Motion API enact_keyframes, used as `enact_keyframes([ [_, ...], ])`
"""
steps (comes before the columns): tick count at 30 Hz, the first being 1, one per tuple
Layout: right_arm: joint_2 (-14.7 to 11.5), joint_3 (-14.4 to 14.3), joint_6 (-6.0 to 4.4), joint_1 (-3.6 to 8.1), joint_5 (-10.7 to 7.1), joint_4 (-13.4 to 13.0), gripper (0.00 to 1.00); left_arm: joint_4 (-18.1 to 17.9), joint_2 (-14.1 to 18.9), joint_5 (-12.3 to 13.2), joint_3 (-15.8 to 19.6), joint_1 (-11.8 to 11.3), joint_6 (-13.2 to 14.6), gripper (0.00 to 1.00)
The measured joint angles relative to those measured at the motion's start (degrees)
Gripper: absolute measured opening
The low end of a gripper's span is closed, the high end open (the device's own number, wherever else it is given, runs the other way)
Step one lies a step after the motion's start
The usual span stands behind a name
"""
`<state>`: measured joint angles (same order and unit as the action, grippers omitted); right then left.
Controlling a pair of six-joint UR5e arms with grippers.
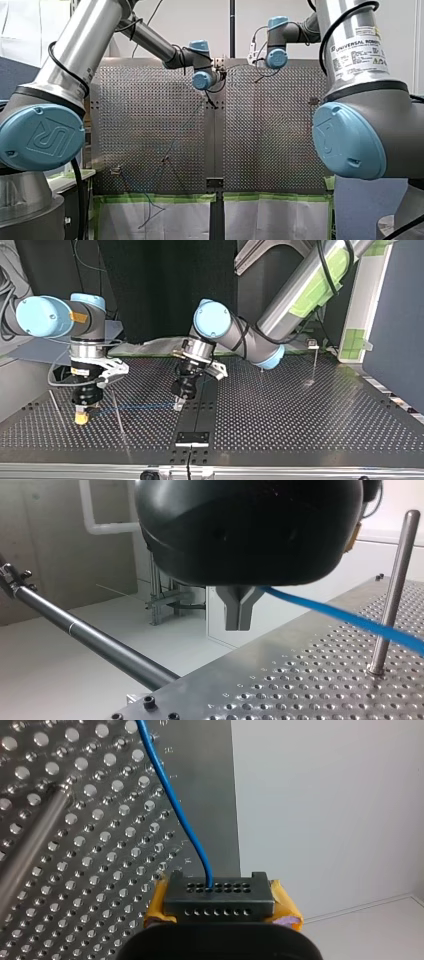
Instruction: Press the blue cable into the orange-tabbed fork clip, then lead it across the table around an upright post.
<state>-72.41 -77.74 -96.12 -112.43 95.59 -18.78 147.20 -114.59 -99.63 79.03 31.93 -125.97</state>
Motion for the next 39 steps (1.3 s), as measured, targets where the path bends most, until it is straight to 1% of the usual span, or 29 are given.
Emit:
enact_keyframes([
  [8,0.34,0.0,-0.14,1.21,-0.94,-0.3,0.0,3.48,-3.6,-1.33,-4.25,0.33,-0.31,0.0],
  [12,0.6,0.23,-0.57,2.03,-1.76,-0.74,0.0,4.21,-4.13,-1.6,-6.32,0.07,-0.37,0.0],
  [16,1.54,0.86,-1.07,2.58,-2.61,-0.89,0.0,5.03,-5.23,-1.67,-8.37,-0.51,-0.86,0.0],
  [20,2.12,1.1,-1.36,3.07,-3.0,-0.97,0.0,6.88,-6.94,-1.58,-10.75,-0.44,-0.95,0.0],
  [23,2.52,1.19,-1.54,3.58,-3.05,-0.99,0.0,7.52,-7.44,-1.38,-12.02,-0.27,-1.0,0.0],
  [26,3.23,1.43,-1.86,4.14,-3.24,-1.0,0.0,7.7,-7.7,-1.24,-12.66,-0.16,-0.98,0.0],
  [32,4.49,1.65,-2.61,5.09,-3.66,-1.01,0.0,7.69,-7.81,-1.24,-12.85,-0.04,-0.81,0.0],
  [39,4.88,1.66,-3.31,5.94,-3.76,-0.78,0.0,7.7,-8.03,-1.43,-12.9,-0.01,1.69,0.0],
])
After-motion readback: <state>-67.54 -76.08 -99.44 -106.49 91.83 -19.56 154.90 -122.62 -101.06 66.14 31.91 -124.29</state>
